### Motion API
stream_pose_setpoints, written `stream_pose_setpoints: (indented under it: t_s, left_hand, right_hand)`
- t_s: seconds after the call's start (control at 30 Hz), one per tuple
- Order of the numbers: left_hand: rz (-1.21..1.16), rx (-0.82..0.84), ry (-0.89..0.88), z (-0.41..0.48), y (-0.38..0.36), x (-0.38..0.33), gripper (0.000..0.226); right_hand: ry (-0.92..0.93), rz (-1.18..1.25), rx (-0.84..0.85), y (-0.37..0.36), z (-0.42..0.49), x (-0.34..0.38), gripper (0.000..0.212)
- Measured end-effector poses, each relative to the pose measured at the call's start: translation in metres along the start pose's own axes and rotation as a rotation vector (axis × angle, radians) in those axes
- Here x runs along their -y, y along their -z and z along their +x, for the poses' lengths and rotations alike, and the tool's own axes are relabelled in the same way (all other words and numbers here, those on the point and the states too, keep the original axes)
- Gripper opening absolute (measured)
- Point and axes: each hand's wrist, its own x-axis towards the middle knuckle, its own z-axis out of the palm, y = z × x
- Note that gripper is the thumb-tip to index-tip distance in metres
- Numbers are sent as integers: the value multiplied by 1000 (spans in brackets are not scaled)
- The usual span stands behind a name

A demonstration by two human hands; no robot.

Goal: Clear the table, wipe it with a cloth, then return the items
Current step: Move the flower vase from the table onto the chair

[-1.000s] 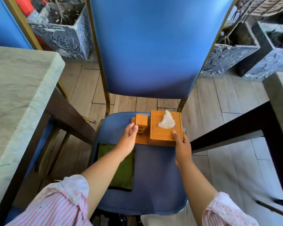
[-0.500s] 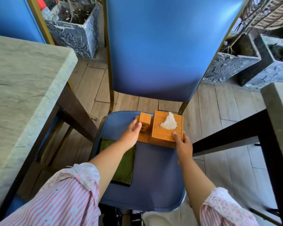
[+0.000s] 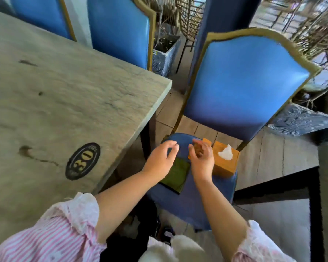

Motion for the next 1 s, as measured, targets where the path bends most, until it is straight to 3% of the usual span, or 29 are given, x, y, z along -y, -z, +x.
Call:
stream_pose_setpoints:
  t_s: [0.17,0.3,0.53,0.7,1.0]
  left_hand:
    - [-41,-179,12,-74,87,27,33]
    - [-3,-311,54,-135,159,65,32]
    - [26,-392,83,-259,286,142,31]
    - [88,-421,206,-337,359,180,37]
    - [55,-433,299,-384,460,228,44]
  right_hand:
    - [255,-65,190,-56,-73,70,20]
    - [334,-22,267,-105,-143,116,20]
    - [404,24,336,-194,-295,178,20]
    - [287,79,433,-246,-386,218,22]
    - [344,57,536,-327,-455,271,24]
